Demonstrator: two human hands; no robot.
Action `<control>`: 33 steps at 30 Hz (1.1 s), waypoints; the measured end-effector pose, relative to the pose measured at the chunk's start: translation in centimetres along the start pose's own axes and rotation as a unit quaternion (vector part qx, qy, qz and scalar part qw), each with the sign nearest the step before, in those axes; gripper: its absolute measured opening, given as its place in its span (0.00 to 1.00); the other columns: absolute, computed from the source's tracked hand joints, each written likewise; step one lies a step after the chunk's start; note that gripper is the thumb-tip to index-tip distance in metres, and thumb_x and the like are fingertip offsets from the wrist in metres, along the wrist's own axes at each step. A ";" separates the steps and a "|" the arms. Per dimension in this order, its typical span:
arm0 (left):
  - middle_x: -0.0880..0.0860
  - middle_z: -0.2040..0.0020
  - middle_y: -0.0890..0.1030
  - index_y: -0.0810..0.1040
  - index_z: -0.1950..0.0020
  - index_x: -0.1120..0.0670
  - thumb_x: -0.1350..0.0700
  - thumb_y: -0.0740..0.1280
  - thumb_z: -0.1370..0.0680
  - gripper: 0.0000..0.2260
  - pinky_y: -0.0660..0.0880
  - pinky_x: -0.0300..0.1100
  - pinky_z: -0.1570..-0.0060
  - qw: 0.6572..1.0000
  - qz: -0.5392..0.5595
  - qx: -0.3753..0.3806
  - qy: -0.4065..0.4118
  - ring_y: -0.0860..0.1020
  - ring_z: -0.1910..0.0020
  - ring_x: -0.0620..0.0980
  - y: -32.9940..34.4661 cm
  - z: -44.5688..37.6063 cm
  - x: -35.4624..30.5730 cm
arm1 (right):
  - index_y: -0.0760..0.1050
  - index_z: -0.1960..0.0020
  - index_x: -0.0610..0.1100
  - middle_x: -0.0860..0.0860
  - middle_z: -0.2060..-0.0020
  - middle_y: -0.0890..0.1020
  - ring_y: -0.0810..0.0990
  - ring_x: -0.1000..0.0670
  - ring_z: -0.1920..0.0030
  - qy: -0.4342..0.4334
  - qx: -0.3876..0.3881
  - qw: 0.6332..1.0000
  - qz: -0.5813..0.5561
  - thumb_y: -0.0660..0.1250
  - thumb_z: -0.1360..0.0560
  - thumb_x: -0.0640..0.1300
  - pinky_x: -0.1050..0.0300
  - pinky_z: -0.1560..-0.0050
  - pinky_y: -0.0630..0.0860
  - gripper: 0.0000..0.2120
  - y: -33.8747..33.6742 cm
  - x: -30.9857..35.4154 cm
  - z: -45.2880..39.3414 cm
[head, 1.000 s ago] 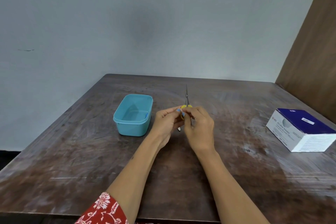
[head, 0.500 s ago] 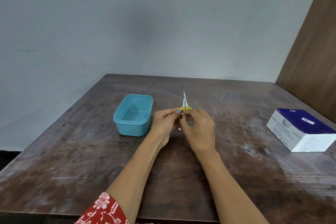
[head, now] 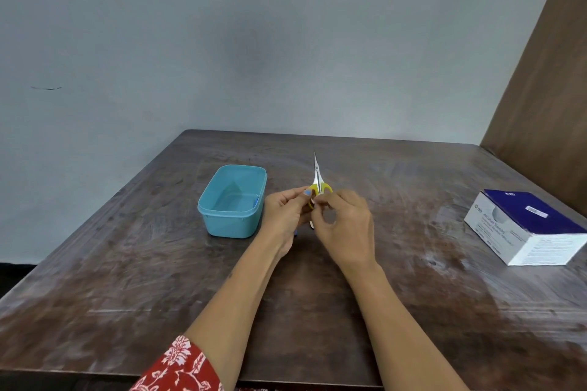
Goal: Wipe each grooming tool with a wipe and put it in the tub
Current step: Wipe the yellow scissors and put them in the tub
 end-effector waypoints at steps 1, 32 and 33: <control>0.51 0.65 0.84 0.80 0.48 0.63 0.65 0.63 0.23 0.08 0.80 0.37 0.65 1.000 0.002 0.000 0.002 0.82 0.66 0.45 -0.1 0.0 0.0 | 0.81 0.59 0.41 0.47 0.65 0.80 0.78 0.45 0.63 0.003 0.004 1.000 0.000 0.69 0.33 0.39 0.51 0.60 0.76 0.04 0.0 0.0 0.0; 0.58 0.53 0.82 0.77 0.41 0.64 0.65 0.62 0.22 0.11 0.81 0.39 0.58 0.999 -0.033 -0.006 0.042 0.81 0.56 0.52 0.1 -0.4 0.4 | 0.75 0.59 0.48 0.49 0.63 0.81 0.83 0.48 0.63 0.354 -0.107 0.890 -0.266 0.66 0.25 0.37 0.56 0.65 0.81 0.07 -0.7 -4.8 1.0; 0.58 0.52 0.82 0.77 0.41 0.63 0.65 0.62 0.22 0.11 0.81 0.39 0.57 0.998 -0.035 -0.006 0.047 0.81 0.55 0.53 0.1 -0.4 0.4 | 0.76 0.59 0.49 0.47 0.62 0.82 0.83 0.50 0.64 0.356 -0.101 0.884 -0.285 0.65 0.25 0.36 0.56 0.66 0.81 0.09 -0.6 -4.7 1.0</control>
Point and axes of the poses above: each hand's wrist, its own z-axis away from the middle knuckle, its own y-axis out of the palm, x = y × z, the point moved 7 cm from there along -z, towards the middle knuckle
